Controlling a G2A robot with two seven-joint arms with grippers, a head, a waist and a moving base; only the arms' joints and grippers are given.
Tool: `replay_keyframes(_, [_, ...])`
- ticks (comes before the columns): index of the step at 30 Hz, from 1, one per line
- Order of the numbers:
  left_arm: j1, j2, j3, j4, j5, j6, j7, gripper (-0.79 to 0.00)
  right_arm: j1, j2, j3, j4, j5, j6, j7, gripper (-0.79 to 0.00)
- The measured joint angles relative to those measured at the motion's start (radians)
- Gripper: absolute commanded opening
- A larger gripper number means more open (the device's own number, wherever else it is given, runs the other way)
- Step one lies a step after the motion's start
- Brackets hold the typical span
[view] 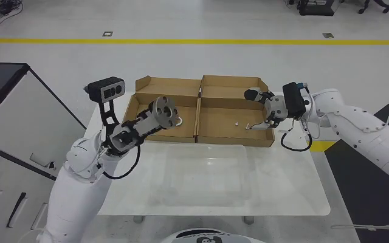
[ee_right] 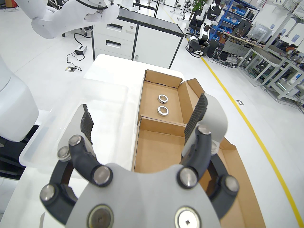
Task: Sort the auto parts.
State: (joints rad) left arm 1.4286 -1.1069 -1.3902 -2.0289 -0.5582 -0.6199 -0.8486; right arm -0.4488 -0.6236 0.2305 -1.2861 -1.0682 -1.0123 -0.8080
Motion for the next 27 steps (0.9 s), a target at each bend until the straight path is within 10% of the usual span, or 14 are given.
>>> replay_keyframes(27, [-0.117, 0.003, 0.038, 0.180, 0.640, 0.439, 0.227, -0.785, 0.000, 0.000, 0.000, 0.000, 0.000, 0.000, 0.000, 0.000])
